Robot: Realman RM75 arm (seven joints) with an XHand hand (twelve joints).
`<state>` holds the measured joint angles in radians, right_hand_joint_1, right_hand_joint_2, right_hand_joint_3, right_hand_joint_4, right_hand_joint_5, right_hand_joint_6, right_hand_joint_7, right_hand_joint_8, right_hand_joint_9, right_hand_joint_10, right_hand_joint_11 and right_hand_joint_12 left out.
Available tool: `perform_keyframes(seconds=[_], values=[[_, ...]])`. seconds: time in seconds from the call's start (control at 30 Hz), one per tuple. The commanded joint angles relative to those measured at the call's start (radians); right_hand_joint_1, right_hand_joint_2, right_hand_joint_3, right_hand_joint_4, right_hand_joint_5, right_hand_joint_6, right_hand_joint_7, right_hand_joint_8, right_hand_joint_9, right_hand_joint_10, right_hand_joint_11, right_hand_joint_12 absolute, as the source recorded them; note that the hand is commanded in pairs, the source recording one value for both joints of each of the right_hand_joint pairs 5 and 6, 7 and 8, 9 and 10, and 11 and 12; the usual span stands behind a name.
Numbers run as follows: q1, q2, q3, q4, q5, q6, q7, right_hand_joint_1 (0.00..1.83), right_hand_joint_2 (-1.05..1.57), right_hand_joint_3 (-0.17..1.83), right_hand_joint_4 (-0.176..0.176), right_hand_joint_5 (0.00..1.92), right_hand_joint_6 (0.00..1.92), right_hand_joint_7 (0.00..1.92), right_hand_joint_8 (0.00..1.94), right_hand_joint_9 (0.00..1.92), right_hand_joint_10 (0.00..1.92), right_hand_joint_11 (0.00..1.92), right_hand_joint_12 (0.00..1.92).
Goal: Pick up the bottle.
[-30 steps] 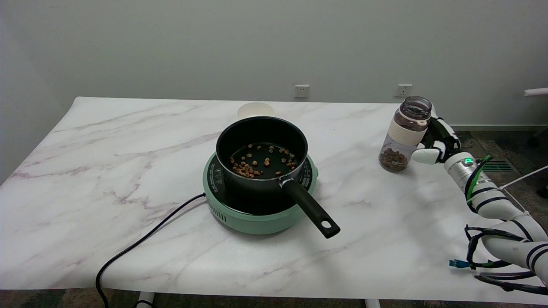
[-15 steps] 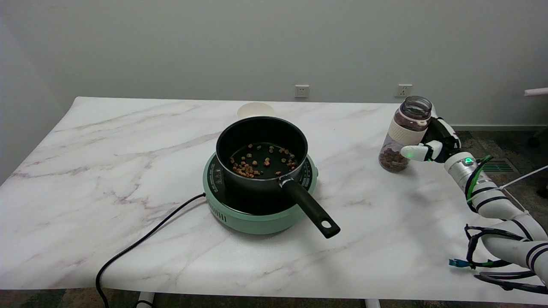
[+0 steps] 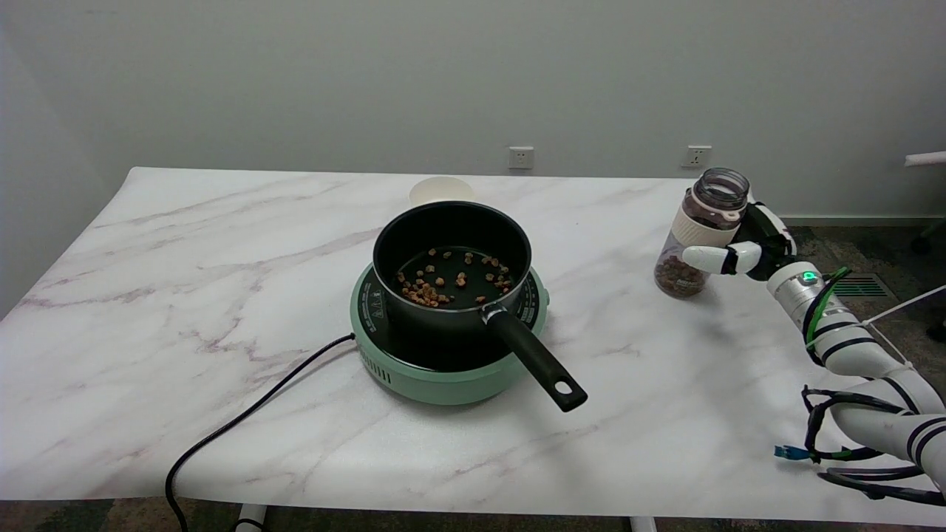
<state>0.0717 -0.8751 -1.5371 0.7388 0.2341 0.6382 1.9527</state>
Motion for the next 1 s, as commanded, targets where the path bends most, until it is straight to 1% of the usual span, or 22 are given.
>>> perform_keyframes(seconds=[0.03, 0.13, 0.27, 0.33, 0.37, 0.47, 0.57, 0.77, 1.0], values=[[0.012, 0.001, -0.002, -0.012, 0.001, -0.019, 0.000, 1.40, -0.20, 0.85, 0.000, 0.59, 0.59, 0.89, 0.89, 0.86, 0.86, 0.60, 0.60], [0.015, 0.001, -0.002, -0.014, 0.001, -0.025, 0.000, 1.41, -0.13, 0.86, 0.000, 0.63, 0.63, 0.93, 0.93, 0.88, 0.88, 0.62, 0.62], [0.020, 0.001, -0.002, -0.019, 0.001, -0.032, 0.000, 1.41, -0.02, 1.02, 0.000, 0.88, 0.88, 1.07, 1.07, 0.98, 0.98, 0.72, 0.72], [0.022, 0.001, -0.002, -0.023, 0.001, -0.032, 0.000, 1.42, 0.04, 1.06, 0.000, 1.01, 1.01, 1.15, 1.15, 1.05, 1.05, 0.79, 0.79], [0.023, 0.001, -0.002, -0.024, 0.001, -0.032, 0.000, 1.42, 0.06, 1.07, 0.000, 1.04, 1.04, 1.17, 1.17, 1.06, 1.06, 0.81, 0.81], [0.025, 0.001, -0.002, -0.028, 0.001, -0.032, 0.000, 1.41, 0.14, 1.03, 0.000, 1.18, 1.18, 1.22, 1.22, 1.10, 1.10, 0.85, 0.85], [0.030, 0.001, -0.002, -0.034, 0.001, -0.032, 0.000, 1.42, 0.18, 1.00, 0.000, 1.25, 1.25, 1.23, 1.23, 1.11, 1.11, 0.87, 0.87], [0.036, 0.001, 0.005, -0.038, 0.001, -0.032, 0.000, 1.41, 0.35, 0.85, 0.000, 1.48, 1.48, 1.26, 1.26, 1.13, 1.13, 0.92, 0.92], [0.046, 0.017, 0.008, -0.028, -0.005, -0.028, -0.005, 1.41, 0.45, 0.82, 0.000, 1.56, 1.56, 1.29, 1.29, 1.16, 1.16, 0.96, 0.96]])
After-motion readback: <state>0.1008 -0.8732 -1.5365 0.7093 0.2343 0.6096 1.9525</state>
